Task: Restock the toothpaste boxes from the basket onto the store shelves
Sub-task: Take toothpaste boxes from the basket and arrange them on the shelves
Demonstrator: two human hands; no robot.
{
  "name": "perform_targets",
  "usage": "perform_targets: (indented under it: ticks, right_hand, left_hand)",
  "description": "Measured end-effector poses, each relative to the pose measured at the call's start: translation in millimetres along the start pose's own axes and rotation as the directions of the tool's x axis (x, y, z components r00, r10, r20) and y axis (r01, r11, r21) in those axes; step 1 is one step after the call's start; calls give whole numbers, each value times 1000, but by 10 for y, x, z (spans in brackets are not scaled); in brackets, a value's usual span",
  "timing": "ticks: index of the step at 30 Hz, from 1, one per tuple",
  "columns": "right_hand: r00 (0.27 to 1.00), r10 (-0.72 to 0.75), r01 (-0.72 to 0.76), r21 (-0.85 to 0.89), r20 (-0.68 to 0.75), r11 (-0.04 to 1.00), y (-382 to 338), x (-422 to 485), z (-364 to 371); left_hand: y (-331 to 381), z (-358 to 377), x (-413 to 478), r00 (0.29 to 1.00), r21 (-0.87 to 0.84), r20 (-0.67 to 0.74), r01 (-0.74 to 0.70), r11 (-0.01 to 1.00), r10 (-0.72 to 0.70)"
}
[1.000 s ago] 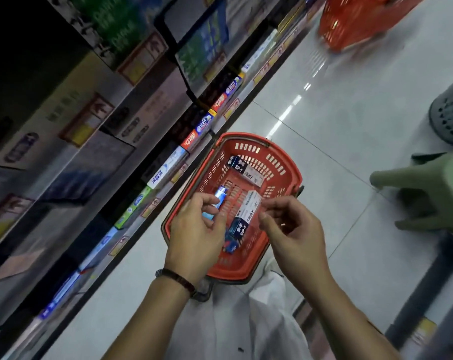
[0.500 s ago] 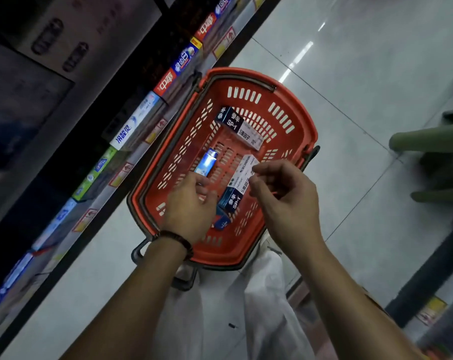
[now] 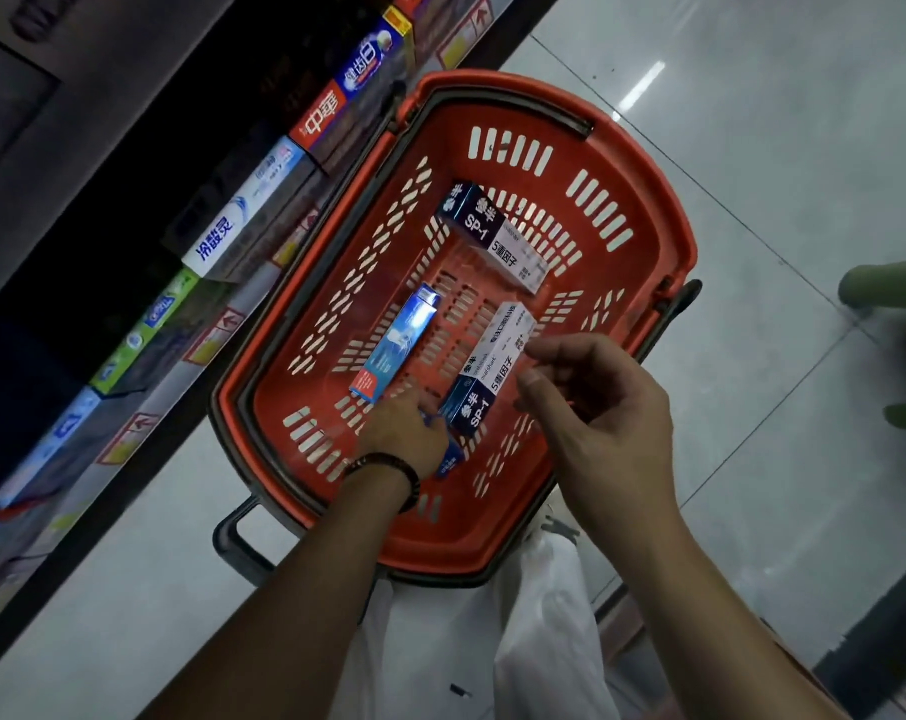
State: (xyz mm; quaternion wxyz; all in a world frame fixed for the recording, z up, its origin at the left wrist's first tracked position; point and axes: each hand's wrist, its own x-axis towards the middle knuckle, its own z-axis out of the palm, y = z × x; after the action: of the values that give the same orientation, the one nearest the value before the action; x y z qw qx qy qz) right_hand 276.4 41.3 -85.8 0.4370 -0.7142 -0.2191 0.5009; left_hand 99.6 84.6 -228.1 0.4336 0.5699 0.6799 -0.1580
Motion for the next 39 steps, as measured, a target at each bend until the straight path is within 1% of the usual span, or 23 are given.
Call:
perform_targets:
  ticks: [9, 12, 18, 23, 30, 33, 36, 39]
  right_hand:
    - [1000, -3, 4, -17, 19, 1000, 230, 41, -19]
    - [1000, -7, 7, -20, 11, 1000, 292, 40, -35]
    - [1000, 12, -11, -16, 19, 1000, 381, 36, -30]
    - [999, 47, -46, -26, 19, 999, 388, 33, -46]
    - [999, 33, -33, -36, 11, 999, 272, 41, -41]
    - [999, 32, -31, -42, 13, 999, 208, 47, -17]
    - [999, 41, -41, -23, 16, 999, 128, 30, -10]
    - [999, 27, -27, -19, 17, 999, 23, 2, 1]
  left_hand:
    - [-169, 507, 243, 984, -3, 38, 173, 985, -173]
    - [-176, 590, 264, 982, -23, 20, 190, 982, -189]
    - [-142, 651, 305, 975, 54, -19, 223, 973, -222]
    - [-178, 554, 286, 972, 55, -54, 233, 971, -230]
    - [-283, 277, 187, 961, 9, -146, 240, 971, -236]
    - [-268, 144, 122, 957, -35, -182, 225, 974, -228]
    - [-240, 2, 7, 960, -70, -178, 206, 976, -215]
    - [-192, -160, -152, 950, -143, -210, 202, 969, -230]
